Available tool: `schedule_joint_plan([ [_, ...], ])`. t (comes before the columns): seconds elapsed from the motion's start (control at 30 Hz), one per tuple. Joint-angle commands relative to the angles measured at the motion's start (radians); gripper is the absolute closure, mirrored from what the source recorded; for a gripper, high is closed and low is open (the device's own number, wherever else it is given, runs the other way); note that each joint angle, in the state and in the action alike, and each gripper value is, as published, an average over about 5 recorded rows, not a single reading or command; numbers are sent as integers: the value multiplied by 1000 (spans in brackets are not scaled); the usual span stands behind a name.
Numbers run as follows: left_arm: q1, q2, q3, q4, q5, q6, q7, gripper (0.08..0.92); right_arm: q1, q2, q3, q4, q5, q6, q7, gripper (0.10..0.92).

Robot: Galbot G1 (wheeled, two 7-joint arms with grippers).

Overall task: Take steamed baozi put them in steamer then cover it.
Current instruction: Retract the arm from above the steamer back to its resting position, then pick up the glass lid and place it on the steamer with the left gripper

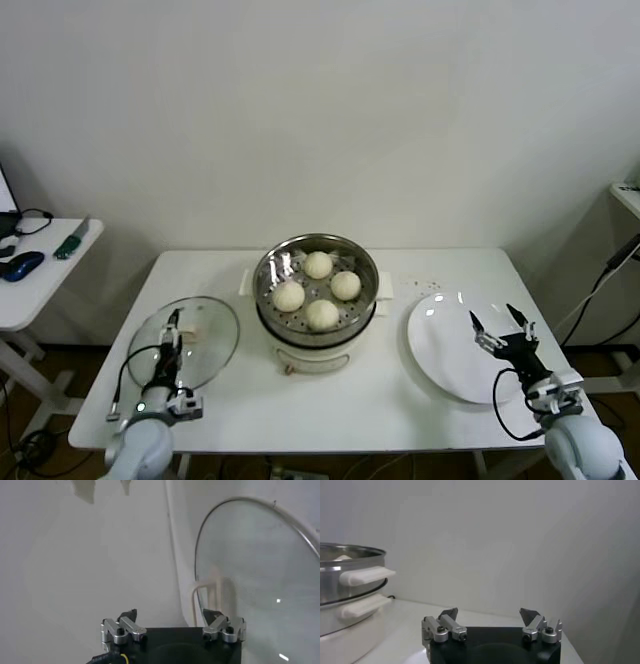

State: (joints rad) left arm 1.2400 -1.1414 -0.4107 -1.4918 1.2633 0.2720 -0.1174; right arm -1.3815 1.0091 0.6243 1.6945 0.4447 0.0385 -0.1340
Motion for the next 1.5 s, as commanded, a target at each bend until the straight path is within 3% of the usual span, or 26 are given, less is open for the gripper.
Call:
schedule_joint_plan([
  [0.03, -82, 6, 26, 73, 11, -2, -12, 177, -30, 9, 23, 2, -22, 9, -16, 203],
  [0.53, -131, 3, 52, 128, -41, -7, -31, 177, -53, 46, 39, -8, -60, 24, -37, 203],
  [0.63, -129, 3, 52, 130, -46, -10, -29, 213, -50, 53, 37, -11, -67, 25, -39, 203],
  [1.3, -101, 5, 34, 68, -51, -11, -25, 785, -42, 100, 42, -24, -97, 35, -49, 203],
  [1.5, -52, 25, 6, -46, -50, 29, -30, 847, -39, 93, 42, -24, -99, 36, -51, 203],
])
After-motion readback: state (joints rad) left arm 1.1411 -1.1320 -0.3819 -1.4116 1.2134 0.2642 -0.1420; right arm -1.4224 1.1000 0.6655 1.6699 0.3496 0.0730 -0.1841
